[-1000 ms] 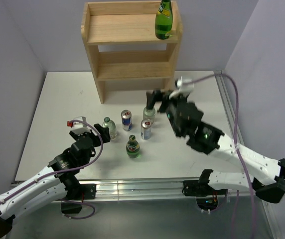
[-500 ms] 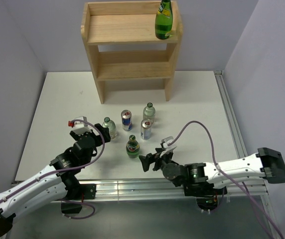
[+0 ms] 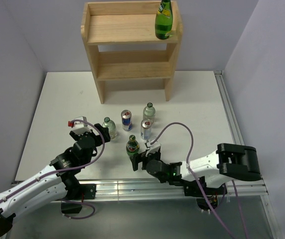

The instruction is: Place and organize the beverage onto the shelf

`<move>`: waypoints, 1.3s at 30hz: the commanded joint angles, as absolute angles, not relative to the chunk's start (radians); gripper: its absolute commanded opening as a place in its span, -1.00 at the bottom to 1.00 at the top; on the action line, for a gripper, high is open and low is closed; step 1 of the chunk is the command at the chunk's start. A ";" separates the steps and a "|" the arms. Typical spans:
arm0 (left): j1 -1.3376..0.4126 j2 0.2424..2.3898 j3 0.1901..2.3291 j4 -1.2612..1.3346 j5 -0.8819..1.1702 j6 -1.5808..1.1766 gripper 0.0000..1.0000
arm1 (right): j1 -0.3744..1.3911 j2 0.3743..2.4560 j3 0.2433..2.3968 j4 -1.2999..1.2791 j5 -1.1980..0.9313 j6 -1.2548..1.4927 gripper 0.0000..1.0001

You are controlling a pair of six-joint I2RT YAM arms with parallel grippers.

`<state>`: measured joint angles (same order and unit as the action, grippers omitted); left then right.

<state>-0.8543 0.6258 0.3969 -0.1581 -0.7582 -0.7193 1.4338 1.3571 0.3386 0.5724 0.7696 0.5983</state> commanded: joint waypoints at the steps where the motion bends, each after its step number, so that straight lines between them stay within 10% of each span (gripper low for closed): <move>1: -0.859 0.626 0.397 -0.133 -0.776 -0.721 0.99 | 1.401 1.420 0.414 0.709 0.733 0.557 1.00; 33: -0.859 0.641 0.391 -0.117 -0.758 -0.712 0.99 | 1.275 1.835 0.591 0.943 0.684 0.472 0.94; 36: -0.859 0.638 0.390 -0.118 -0.758 -0.713 0.99 | 1.272 1.856 0.595 0.950 0.686 0.479 0.59; 39: -0.859 0.634 0.391 -0.120 -0.759 -0.713 0.99 | 1.267 1.874 0.598 0.946 0.700 0.489 -0.23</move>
